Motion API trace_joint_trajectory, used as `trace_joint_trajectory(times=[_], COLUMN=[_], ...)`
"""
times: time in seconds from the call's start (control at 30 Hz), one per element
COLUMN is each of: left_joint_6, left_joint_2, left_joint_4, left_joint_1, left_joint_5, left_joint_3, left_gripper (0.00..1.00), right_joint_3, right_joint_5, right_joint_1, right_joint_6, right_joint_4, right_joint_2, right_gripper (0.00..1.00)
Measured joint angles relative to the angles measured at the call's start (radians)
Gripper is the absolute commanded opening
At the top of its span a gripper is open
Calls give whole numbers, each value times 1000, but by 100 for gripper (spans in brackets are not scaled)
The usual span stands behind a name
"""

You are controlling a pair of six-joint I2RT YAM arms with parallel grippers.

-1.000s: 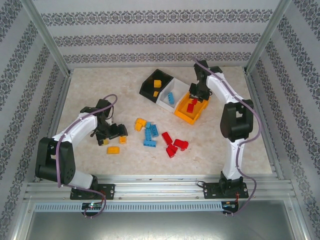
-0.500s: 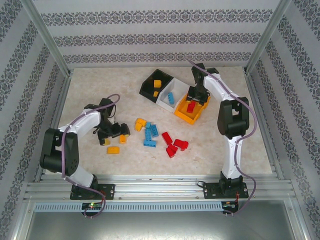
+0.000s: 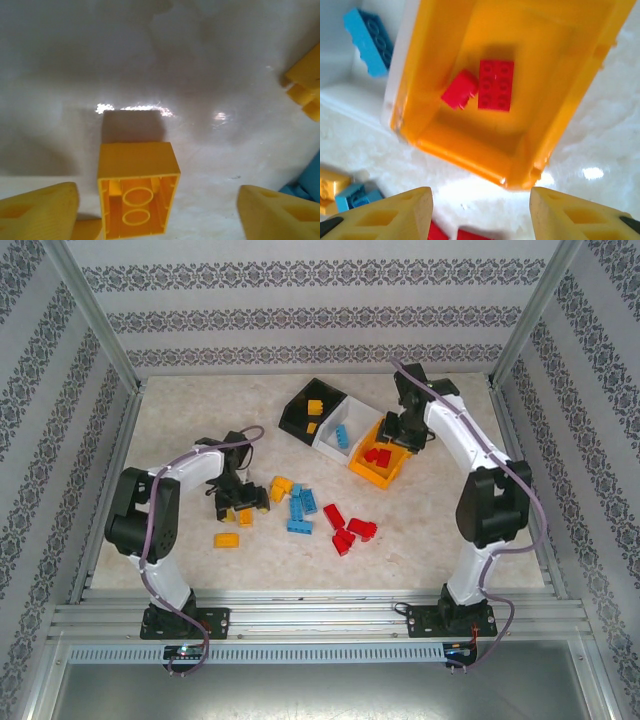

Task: Sort the legos into containers by color

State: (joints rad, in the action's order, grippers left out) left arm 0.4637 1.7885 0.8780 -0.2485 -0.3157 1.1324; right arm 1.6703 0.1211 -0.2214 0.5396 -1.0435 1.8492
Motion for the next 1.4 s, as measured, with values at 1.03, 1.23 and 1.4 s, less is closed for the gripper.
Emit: trace_joint_trajectory(times=[1.03, 1.23, 1.4], left_joint_6=[16, 94, 154], left_joint_2=[166, 348, 481], left_joint_4=[52, 9, -29], left_joint_1=[-11, -12, -19], left_joint_5=[-32, -103, -145], left_joint_3=[546, 826, 998], left_gripper=[32, 32, 32], right_joint_3=[-254, -388, -455], right_joint_5=[110, 143, 158], right_joint_1=[-219, -261, -265], right_joint_6=[-47, -37, -11], right_joint_4=[-15, -15, -8], right_joint_2=[-53, -57, -80], right_gripper=[62, 64, 64])
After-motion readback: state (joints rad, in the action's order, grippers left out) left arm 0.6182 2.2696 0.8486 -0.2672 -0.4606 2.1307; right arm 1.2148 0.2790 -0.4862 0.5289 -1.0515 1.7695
